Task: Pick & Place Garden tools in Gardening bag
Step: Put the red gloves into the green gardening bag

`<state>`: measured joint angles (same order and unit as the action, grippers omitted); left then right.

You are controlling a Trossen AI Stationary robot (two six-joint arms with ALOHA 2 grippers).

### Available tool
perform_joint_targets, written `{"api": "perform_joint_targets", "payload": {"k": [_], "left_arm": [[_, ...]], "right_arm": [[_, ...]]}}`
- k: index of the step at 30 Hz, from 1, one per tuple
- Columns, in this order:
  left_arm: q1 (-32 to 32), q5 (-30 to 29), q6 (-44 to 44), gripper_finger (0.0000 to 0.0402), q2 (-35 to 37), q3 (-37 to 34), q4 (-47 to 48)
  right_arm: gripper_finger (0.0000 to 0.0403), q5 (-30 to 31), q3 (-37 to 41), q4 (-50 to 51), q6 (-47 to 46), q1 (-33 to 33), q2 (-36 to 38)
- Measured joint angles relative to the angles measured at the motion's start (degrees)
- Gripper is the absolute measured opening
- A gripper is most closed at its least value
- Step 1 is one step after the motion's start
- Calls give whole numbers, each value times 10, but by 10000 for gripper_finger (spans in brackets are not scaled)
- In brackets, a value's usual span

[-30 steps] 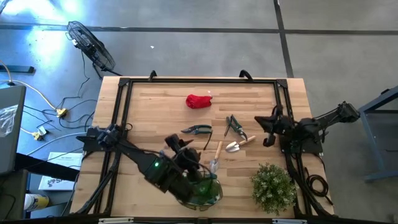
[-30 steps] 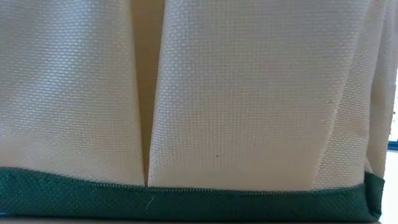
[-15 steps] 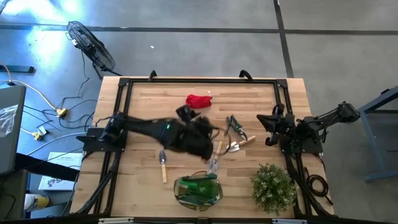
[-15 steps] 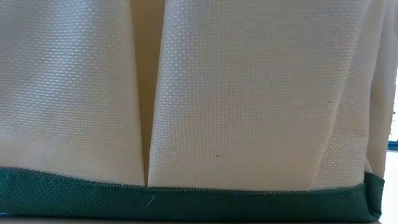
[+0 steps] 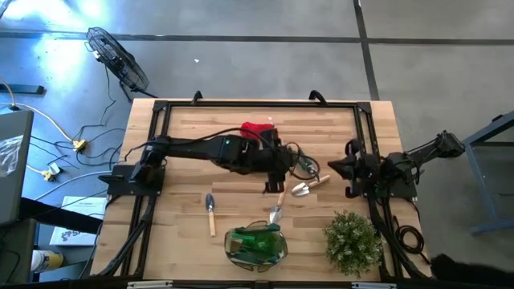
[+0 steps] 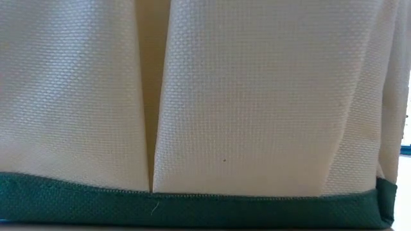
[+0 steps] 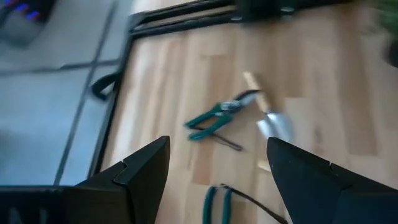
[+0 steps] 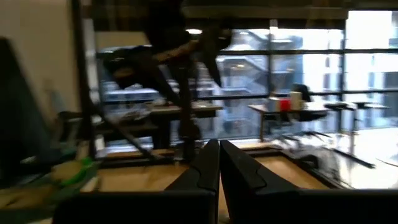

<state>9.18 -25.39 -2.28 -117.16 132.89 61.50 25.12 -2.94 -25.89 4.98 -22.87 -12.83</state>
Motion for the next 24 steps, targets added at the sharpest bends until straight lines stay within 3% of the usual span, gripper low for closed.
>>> {"api": "perform_joint_targets", "payload": {"k": [4, 9, 15, 24], "left_arm": [[-3, 35, -33, 260, 0, 0, 14], [-6, 87, -19, 260, 5, 0, 72], [11, 202, -105, 260, 7, 0, 42], [-15, 176, -84, 260, 54, 0, 93]], "right_arm": [[3, -43, 0, -2, 37, 0, -8], [3, 33, 0, -15, 56, 7, -13], [3, 34, 0, -27, 55, 18, -13], [3, 32, 0, -3, -10, 20, -13]]}}
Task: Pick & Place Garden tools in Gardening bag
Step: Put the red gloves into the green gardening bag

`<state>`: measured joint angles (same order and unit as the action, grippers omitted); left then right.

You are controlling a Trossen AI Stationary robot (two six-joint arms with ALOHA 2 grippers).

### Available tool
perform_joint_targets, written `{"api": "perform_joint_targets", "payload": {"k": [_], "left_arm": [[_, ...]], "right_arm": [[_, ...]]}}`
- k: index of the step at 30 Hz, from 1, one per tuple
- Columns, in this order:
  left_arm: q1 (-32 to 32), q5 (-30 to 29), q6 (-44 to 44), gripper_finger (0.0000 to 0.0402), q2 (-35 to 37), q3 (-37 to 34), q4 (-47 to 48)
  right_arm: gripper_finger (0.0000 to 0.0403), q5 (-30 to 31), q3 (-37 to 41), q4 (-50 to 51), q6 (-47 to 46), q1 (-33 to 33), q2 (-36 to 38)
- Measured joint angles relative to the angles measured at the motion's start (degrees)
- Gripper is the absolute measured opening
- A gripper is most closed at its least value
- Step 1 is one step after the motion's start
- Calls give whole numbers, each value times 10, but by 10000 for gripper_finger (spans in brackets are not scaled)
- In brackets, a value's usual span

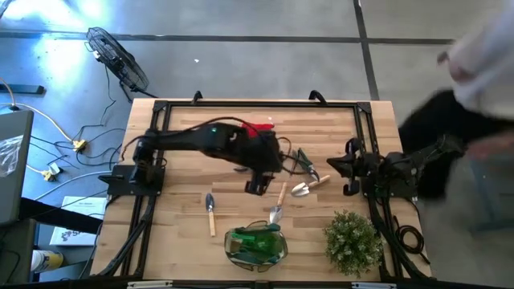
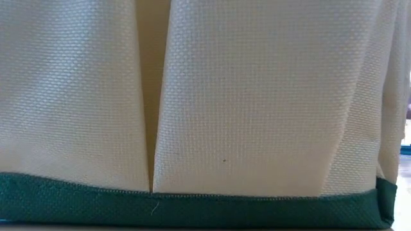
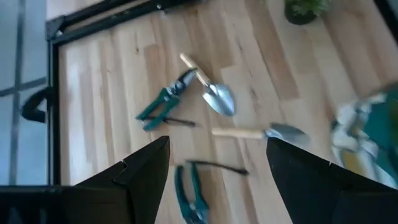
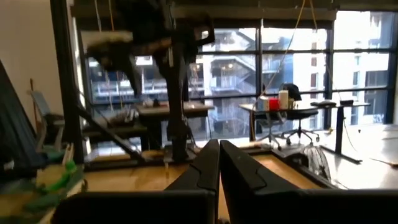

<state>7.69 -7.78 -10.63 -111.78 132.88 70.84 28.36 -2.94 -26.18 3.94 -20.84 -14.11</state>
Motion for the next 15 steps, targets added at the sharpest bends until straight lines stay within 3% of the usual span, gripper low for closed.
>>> {"api": "perform_joint_targets", "payload": {"k": [8, 15], "left_arm": [[2, -11, 28, 260, 89, 0, 63], [2, -81, 76, 260, 173, 0, 114]], "right_arm": [[3, 2, 0, 25, -13, 0, -1], [3, -2, -7, -8, -5, 0, -3]]}}
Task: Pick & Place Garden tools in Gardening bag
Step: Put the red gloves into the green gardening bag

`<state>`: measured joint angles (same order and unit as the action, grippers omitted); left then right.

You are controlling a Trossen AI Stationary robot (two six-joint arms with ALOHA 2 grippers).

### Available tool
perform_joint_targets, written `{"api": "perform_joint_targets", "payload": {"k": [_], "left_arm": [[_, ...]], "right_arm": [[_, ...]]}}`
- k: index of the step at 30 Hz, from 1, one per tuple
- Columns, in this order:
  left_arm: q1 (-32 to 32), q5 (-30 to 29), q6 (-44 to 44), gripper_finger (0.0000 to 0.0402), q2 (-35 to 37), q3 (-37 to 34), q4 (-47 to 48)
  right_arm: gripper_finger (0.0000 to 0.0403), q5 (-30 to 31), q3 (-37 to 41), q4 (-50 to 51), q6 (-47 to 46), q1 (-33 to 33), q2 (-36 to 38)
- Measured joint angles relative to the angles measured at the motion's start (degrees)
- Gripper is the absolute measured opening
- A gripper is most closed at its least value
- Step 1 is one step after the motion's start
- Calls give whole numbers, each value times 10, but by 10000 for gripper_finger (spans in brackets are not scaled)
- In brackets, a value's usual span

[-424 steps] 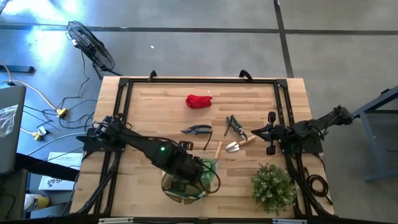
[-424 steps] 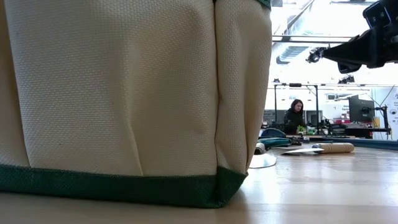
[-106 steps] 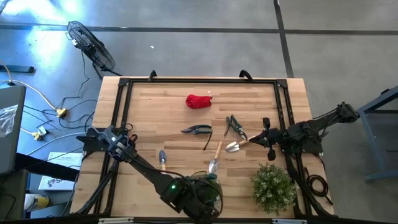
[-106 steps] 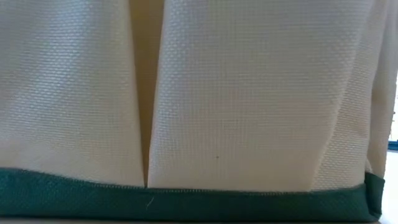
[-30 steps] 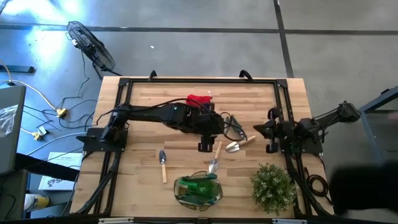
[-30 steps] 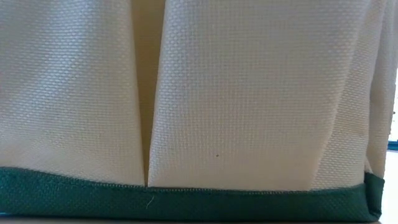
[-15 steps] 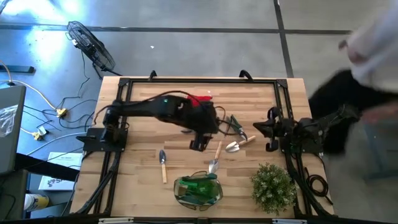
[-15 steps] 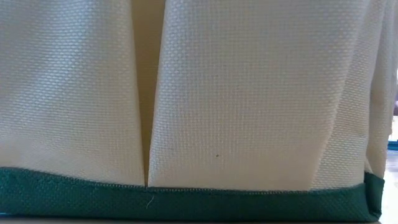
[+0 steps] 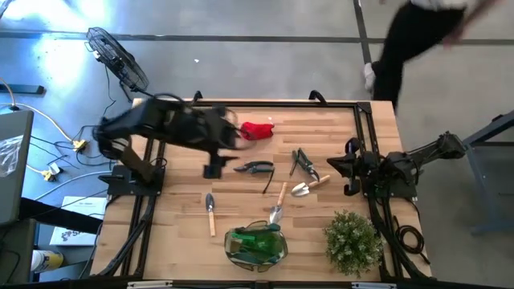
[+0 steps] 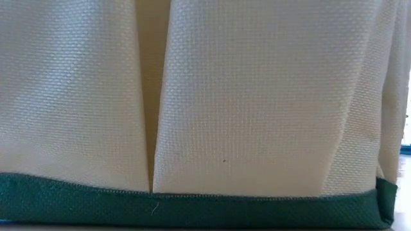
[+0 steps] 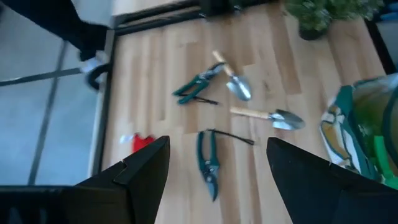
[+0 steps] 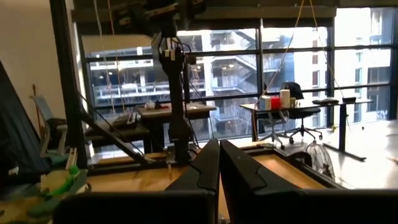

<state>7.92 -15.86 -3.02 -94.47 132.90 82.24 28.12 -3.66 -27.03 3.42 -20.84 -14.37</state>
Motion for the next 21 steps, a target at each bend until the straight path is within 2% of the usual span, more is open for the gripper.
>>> {"api": "perform_joint_targets", "payload": {"k": [4, 9, 13, 21], "left_arm": [[0, -25, 22, 260, 54, -15, 23], [0, -21, 46, 260, 156, -118, -16], [0, -46, 69, 260, 259, -271, -106], [0, -45, 114, 260, 465, -616, -348]], "right_arm": [[3, 0, -36, 15, 35, 0, -21], [3, 0, -107, 52, 88, 0, -73], [3, 0, -180, 109, 124, 0, -126], [3, 22, -309, 241, 130, 0, -217]]}}
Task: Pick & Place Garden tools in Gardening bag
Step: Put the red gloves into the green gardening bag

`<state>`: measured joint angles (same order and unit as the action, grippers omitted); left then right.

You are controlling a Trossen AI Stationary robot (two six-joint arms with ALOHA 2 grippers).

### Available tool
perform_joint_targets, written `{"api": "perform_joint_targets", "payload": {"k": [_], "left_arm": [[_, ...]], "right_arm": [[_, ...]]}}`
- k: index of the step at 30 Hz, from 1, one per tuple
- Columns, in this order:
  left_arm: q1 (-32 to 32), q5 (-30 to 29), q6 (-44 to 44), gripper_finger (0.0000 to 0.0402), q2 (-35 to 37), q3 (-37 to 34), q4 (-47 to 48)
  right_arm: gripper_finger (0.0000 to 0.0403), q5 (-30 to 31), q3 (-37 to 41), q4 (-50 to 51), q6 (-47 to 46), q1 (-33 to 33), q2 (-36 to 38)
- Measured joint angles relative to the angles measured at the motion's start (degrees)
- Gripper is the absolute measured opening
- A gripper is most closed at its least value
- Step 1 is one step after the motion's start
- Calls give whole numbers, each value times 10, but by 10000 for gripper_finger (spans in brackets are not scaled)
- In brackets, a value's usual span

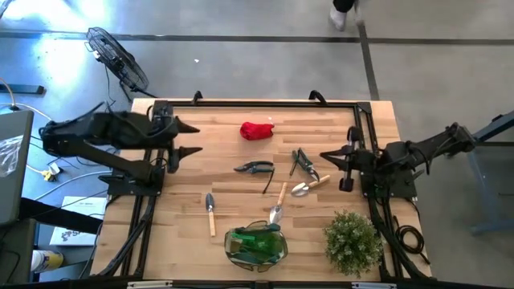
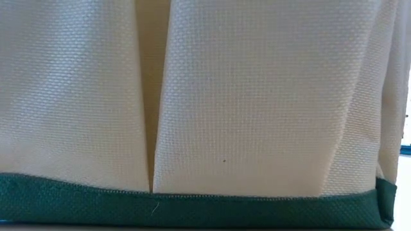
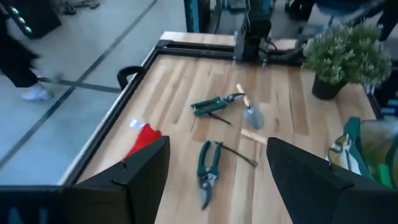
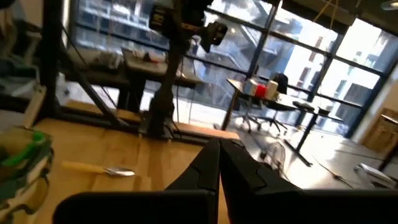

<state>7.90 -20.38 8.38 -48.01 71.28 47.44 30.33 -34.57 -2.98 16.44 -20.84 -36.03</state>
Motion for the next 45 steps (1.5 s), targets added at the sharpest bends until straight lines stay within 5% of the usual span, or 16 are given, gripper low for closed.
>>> {"api": "perform_joint_targets", "payload": {"k": [8, 15, 22, 27, 45], "left_arm": [[0, 46, 70, 260, 82, -188, -86], [0, 58, 129, 260, 78, -249, -147], [0, 124, 117, 260, 76, -281, -293], [0, 139, 87, 260, 76, -281, -306], [0, 126, 25, 260, 40, -282, -304]], "right_arm": [[45, 12, -61, 31, 1, 17, -87], [162, 6, -90, 35, 1, 68, -148], [244, -69, -159, 128, -24, 130, -205], [259, -73, -219, 187, -9, 172, -248], [259, -290, -413, 268, 3, 360, -475]]}}
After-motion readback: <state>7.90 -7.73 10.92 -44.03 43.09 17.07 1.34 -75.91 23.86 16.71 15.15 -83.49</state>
